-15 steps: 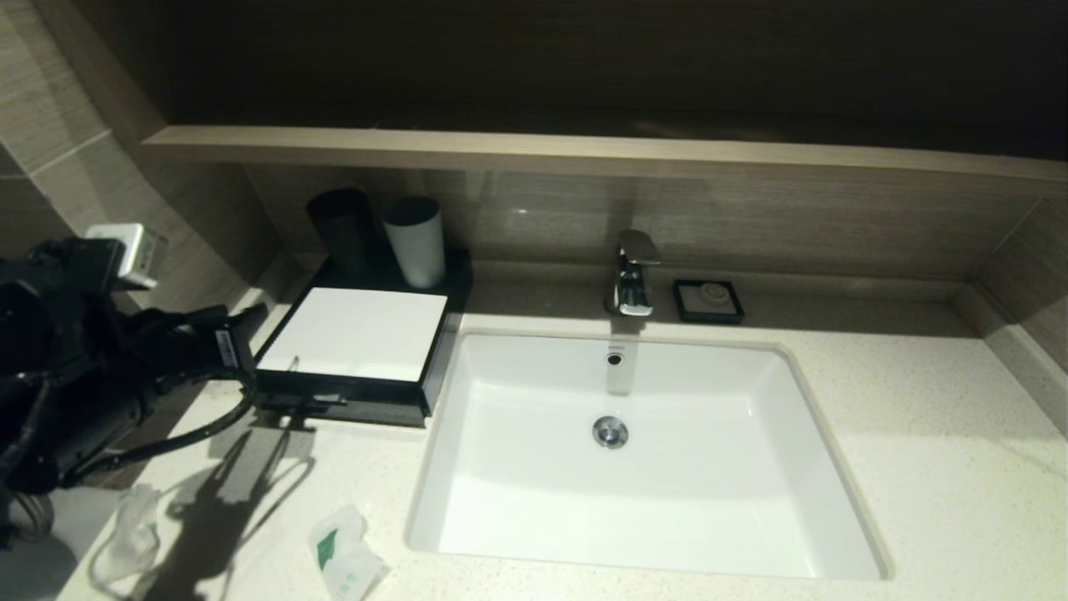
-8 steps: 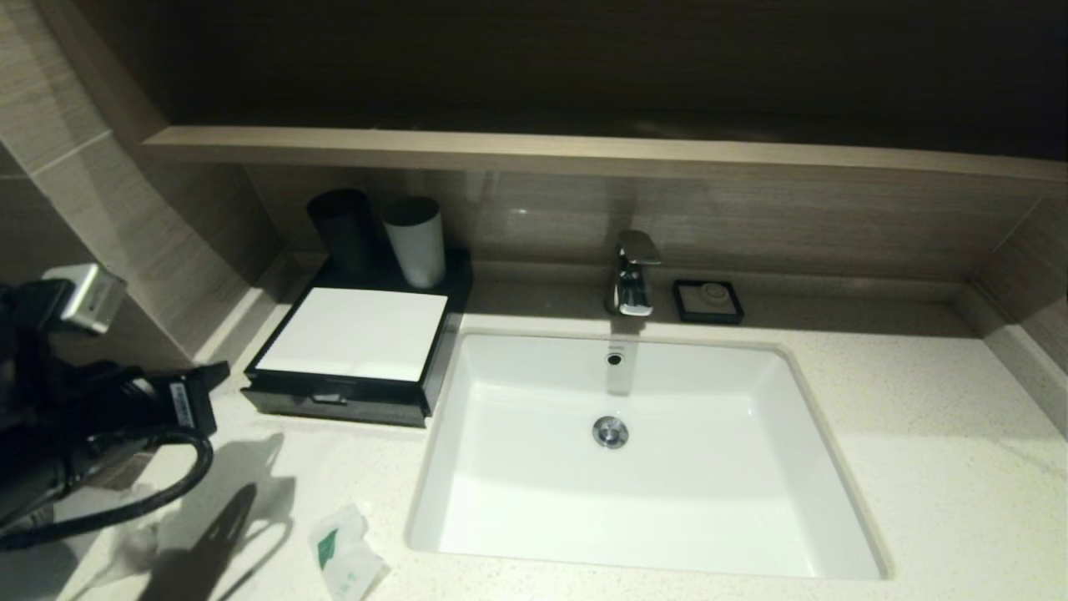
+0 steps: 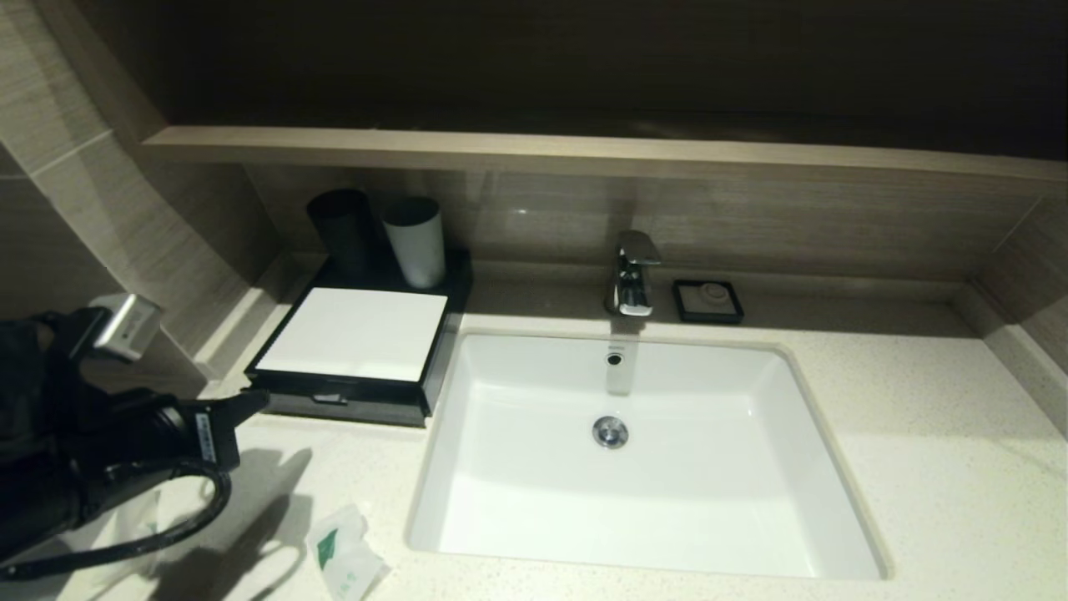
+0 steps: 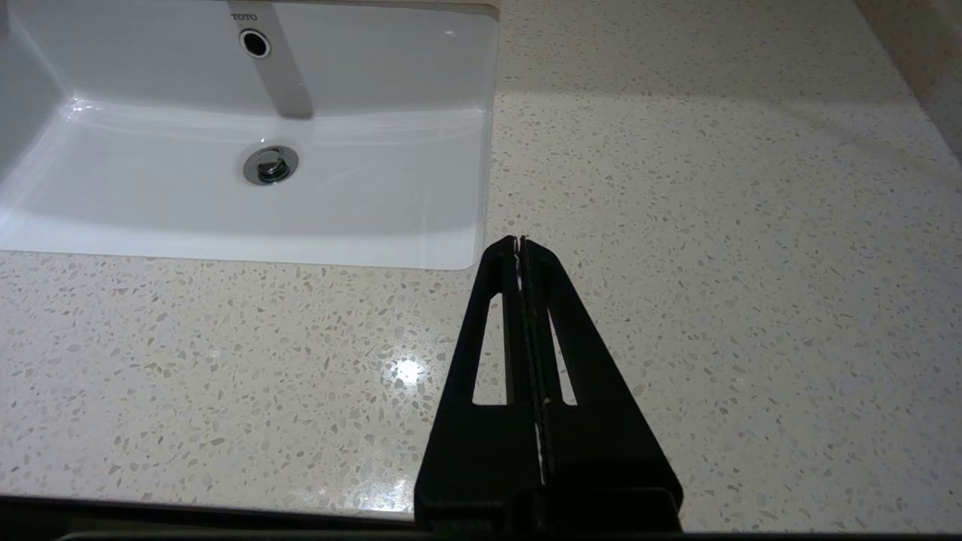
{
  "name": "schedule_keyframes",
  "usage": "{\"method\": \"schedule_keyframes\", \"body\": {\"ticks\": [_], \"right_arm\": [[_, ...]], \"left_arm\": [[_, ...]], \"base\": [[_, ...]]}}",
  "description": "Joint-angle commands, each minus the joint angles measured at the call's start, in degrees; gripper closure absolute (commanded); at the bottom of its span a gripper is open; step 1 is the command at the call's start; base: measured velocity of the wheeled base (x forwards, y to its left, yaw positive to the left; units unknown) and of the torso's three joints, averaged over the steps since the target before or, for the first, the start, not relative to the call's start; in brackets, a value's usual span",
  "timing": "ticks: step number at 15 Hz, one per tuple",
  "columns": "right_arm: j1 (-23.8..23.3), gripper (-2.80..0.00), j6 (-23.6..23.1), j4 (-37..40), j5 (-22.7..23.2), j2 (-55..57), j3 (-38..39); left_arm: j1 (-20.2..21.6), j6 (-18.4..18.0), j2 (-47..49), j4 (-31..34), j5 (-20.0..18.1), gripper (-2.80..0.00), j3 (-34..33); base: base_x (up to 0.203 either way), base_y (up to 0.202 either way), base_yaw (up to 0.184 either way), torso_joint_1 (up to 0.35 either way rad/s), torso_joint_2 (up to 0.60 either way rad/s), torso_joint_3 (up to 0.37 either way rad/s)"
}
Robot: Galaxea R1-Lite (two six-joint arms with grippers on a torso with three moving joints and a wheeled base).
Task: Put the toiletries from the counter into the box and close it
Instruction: Open the drawer
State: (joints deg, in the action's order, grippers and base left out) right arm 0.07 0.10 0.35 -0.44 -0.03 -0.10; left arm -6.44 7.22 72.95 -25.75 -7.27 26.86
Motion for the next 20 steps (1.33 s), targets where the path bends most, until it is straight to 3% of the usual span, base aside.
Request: {"method": "schedule_keyframes", "body": {"ticks": [1,5,8,20], "right_arm": [[0.01,0.00,-0.01,0.00,0.00,0.03,0.01],[0.01,0.00,-0.01,0.00,0.00,0.03,0.01],[0.01,0.00,-0.01,0.00,0.00,0.03,0.01],[0.01,0.00,-0.01,0.00,0.00,0.03,0.01]], "left_arm": [[-0.91,0.07,4.92,-0.34,0.51,0.00,0.35],[-2.98,-0.01,9.89,-4.61,1.91,0.00,0.17],[-5.32,0.14,12.21,-8.33,5.92,0.00,-0.56],[-5.33,1.40,16.02,-9.38,9.03,0.00,-0.59]], "base": [[0.000,0.000,0.000,0.000,0.00,0.000],[0.000,0.000,0.000,0.000,0.00,0.000],[0.000,0.000,0.000,0.000,0.00,0.000],[0.000,0.000,0.000,0.000,0.00,0.000]]}}
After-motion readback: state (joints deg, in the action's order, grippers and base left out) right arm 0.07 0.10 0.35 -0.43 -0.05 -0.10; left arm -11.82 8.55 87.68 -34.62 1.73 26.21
